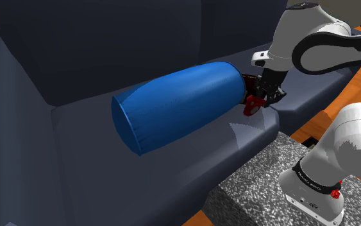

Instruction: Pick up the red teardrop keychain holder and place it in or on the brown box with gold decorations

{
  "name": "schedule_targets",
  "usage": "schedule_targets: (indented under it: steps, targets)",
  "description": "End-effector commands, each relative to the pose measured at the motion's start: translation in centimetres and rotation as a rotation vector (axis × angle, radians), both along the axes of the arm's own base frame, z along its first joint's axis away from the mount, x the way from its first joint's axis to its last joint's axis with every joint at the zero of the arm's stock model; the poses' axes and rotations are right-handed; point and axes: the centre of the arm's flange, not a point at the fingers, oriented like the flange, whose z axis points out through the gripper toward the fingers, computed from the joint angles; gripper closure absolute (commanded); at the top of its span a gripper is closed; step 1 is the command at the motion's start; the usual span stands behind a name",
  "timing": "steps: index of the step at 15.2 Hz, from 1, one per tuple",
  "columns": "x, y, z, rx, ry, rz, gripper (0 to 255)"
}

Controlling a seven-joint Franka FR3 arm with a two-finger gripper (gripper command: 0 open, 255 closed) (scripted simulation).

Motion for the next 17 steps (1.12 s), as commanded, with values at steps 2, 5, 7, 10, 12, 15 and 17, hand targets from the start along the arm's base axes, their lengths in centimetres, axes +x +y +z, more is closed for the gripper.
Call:
schedule_targets:
  steps: [2,5,7,10,12,15,17]
  targets:
    - [0.0,0.2,1.6,0.000,0.000,0.000,255]
    - [0.0,0.2,3.2,0.000,0.000,0.000,255]
    - [0.0,0.2,4.3,0.000,0.000,0.000,255]
    - [0.0,0.2,5.9,0.000,0.000,0.000,255]
    - [0.0,0.2,6.9,0.000,0.000,0.000,255]
    - [0.0,0.2,8.5,0.000,0.000,0.000,255]
    - [0.9,-0.8,8.8,0.000,0.000,0.000,255]
